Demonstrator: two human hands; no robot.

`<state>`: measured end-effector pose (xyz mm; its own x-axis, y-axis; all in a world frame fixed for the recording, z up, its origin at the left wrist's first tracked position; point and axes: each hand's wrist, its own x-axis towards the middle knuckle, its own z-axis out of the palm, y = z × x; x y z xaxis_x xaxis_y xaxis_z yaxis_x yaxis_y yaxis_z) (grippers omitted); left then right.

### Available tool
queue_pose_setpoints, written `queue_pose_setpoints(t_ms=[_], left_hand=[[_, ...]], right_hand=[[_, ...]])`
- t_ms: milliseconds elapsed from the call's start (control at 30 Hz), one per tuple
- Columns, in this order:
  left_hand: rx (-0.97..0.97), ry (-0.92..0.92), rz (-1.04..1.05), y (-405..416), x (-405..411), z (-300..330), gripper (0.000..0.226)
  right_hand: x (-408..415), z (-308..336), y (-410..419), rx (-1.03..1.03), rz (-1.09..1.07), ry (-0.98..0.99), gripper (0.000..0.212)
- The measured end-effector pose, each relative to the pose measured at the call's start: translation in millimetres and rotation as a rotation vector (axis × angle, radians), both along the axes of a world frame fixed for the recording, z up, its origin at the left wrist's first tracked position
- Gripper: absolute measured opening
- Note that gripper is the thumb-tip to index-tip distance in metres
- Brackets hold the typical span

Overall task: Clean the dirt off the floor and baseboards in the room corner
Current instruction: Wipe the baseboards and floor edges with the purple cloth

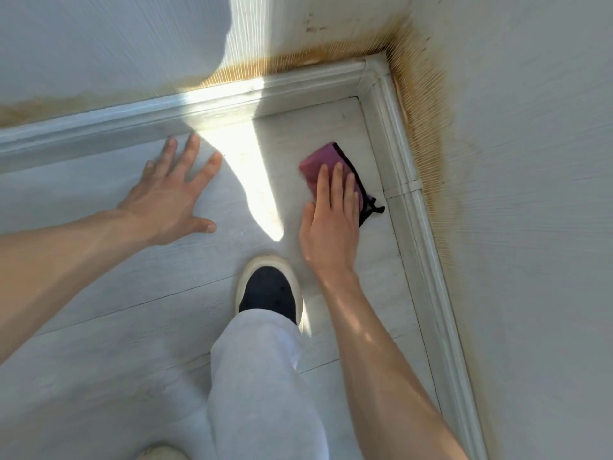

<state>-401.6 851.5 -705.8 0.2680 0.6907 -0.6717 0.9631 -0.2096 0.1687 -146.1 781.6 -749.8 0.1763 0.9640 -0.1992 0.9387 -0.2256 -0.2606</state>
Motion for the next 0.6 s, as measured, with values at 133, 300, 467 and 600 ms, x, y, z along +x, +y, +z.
queue_pose_setpoints(t_ms=[133, 300, 467, 600], left_hand=[[-0.014, -0.008, 0.001, 2.0, -0.4, 1.6, 0.117], [-0.011, -0.014, -0.003, 2.0, -1.7, 0.1, 0.115], [-0.025, -0.003, -0.008, 3.1, -2.3, 0.2, 0.115], [-0.026, -0.018, 0.0, 2.3, -1.5, -1.1, 0.116]], right_hand=[[10.5, -2.7, 21.6, 0.001, -0.062, -0.026, 0.062], [20.0, 7.6, 108.0, -0.05, -0.13, -0.018, 0.058], [6.8, 10.1, 102.6, -0.004, 0.031, -0.111, 0.057], [40.0, 10.8, 65.4, 0.028, 0.337, -0.203, 0.056]])
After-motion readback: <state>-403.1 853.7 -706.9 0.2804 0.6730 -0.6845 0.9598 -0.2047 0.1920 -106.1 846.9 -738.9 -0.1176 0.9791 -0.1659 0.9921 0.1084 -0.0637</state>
